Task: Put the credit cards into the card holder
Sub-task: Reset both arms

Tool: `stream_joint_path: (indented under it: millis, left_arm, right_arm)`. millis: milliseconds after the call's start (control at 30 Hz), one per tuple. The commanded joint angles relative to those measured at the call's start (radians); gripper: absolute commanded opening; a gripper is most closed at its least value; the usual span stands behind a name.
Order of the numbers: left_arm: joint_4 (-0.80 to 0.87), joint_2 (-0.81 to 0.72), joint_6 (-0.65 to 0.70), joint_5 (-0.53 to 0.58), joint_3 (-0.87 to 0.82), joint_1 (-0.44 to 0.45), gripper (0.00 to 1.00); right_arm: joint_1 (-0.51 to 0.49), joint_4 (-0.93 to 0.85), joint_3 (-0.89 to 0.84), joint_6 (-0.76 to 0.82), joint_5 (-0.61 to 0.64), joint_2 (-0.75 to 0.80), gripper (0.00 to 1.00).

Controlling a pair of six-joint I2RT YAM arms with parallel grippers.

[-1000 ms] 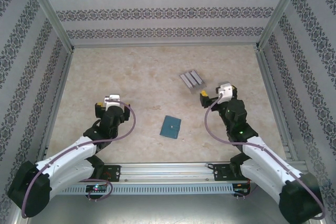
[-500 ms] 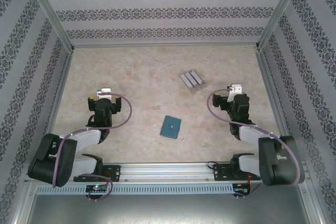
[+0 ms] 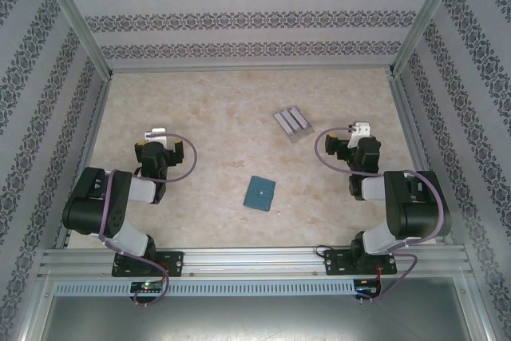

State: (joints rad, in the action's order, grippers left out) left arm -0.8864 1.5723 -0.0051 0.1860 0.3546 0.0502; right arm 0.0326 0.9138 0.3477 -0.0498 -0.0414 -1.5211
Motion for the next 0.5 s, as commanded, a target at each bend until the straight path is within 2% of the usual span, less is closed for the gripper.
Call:
stream_joint_path:
  millis: [0, 67, 100, 167, 200, 467]
  left_arm:
    - [0.064, -0.020, -0.030, -0.093, 0.052, -0.039, 1.00]
    - [-0.025, 0.005, -0.024, -0.089, 0.034, -0.039, 1.00]
    - [0.053, -0.015, -0.029, -0.092, 0.049, -0.039, 0.99]
    - [0.006, -0.003, -0.024, -0.088, 0.040, -0.039, 1.00]
    - [0.051, -0.017, -0.028, -0.090, 0.051, -0.039, 1.00]
    - [0.029, -0.011, -0.027, -0.089, 0.046, -0.039, 1.00]
  right_arm:
    - [-0.014, 0.003, 0.024, -0.006, 0.020, 0.012, 0.98]
    - [-0.031, -0.017, 0.035, 0.010, 0.052, 0.013, 0.98]
    - [-0.045, -0.023, 0.038, 0.023, 0.071, 0.012, 0.98]
    - [-0.059, -0.028, 0.037, 0.030, 0.093, 0.018, 0.98]
    - [-0.059, -0.027, 0.039, 0.030, 0.092, 0.015, 0.98]
    - [-0.080, -0.015, 0.028, 0.049, 0.117, 0.022, 0.98]
